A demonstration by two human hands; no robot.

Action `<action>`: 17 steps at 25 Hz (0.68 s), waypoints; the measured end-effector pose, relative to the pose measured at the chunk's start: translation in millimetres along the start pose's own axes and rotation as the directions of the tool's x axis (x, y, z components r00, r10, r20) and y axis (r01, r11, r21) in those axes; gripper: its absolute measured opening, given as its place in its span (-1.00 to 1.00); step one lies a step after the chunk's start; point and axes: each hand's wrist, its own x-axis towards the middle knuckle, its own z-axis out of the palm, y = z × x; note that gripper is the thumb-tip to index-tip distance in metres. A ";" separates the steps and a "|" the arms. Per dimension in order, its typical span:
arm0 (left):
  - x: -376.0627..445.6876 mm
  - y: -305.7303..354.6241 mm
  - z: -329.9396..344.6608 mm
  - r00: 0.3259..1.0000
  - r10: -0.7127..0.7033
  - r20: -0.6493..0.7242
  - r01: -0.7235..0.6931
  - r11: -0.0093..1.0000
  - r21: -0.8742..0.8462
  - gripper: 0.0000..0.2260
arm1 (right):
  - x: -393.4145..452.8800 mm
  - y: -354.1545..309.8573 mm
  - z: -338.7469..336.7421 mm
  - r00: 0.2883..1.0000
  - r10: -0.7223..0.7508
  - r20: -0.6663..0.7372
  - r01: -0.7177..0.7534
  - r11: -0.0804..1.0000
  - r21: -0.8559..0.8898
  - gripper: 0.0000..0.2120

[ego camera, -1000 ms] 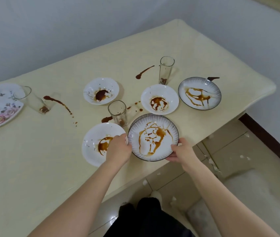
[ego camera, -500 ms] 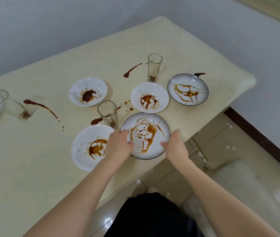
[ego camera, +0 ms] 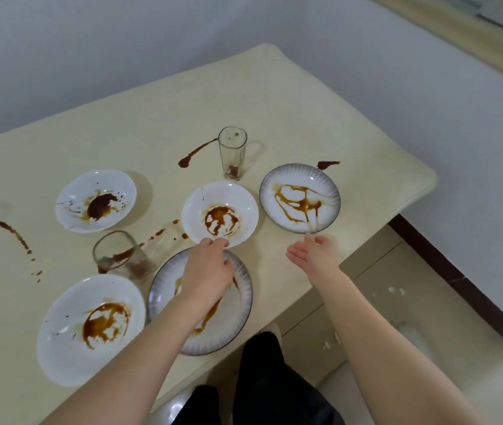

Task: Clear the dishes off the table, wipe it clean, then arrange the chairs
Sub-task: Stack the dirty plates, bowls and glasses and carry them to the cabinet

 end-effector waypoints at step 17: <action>1.7 20.2 8.6 0.951 -0.261 -0.162 0.217 0.944 -0.249 -0.71 | -10.6 -10.9 -48.8 0.930 -0.075 0.359 0.098 0.994 -0.048 -0.71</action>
